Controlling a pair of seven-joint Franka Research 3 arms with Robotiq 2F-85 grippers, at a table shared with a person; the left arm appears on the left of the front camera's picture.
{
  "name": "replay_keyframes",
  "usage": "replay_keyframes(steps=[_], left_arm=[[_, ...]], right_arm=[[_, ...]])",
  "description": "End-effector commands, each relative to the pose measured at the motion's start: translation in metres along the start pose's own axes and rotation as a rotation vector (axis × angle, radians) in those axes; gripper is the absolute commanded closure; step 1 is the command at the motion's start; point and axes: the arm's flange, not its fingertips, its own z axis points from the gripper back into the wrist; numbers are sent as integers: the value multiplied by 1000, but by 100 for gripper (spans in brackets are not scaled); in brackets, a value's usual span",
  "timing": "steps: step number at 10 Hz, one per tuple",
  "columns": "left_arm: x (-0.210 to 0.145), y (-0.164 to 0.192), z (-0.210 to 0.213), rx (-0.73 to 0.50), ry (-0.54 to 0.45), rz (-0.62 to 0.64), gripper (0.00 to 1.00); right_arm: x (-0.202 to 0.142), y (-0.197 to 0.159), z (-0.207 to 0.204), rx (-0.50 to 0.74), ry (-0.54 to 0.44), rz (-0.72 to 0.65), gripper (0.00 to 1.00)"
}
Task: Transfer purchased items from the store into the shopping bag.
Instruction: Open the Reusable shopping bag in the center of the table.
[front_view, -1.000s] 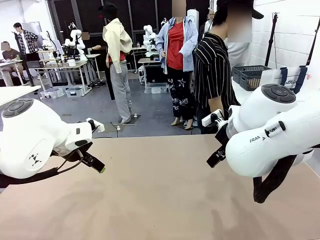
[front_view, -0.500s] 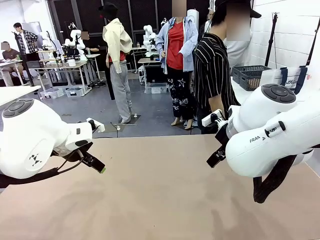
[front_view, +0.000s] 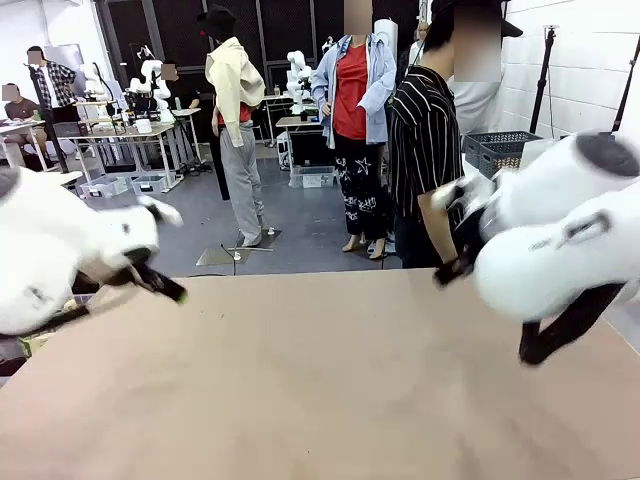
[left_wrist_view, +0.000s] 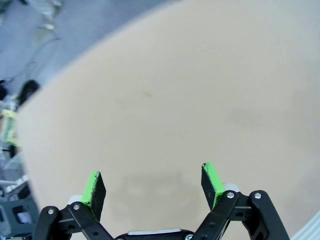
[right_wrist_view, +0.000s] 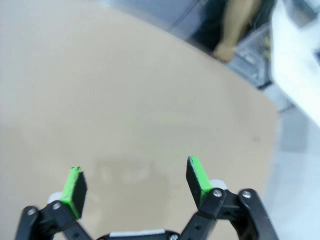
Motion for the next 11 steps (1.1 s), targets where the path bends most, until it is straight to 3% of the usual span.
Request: replay_keyframes(steps=[1, 3, 5, 7, 8, 9, 10, 11], left_arm=[[-33, 44, 65, 220, -56, 97, 0], [-93, 114, 97, 322, 41, 281, 0], [-157, 162, 98, 288, 123, 433, 0], [-214, 187, 94, 182, 53, 601, 0], [-215, 189, 84, 146, 32, 621, 0], [-193, 181, 71, 114, 39, 573, 0], [-169, 250, 92, 218, 124, 614, 0], [-169, 250, 92, 218, 124, 614, 0]], right_arm=[[-9, -88, 50, -172, -112, -207, 0], [-61, -205, 66, -301, -68, -486, 0], [-126, -287, 54, -340, -7, -671, 0], [-181, -316, 32, -284, 48, -775, 0], [-185, -318, 22, -262, 36, -774, 0], [-185, -303, 62, -368, 73, -746, 0], [-185, -303, 62, -368, 73, -746, 0], [-185, -303, 62, -368, 73, -746, 0]])
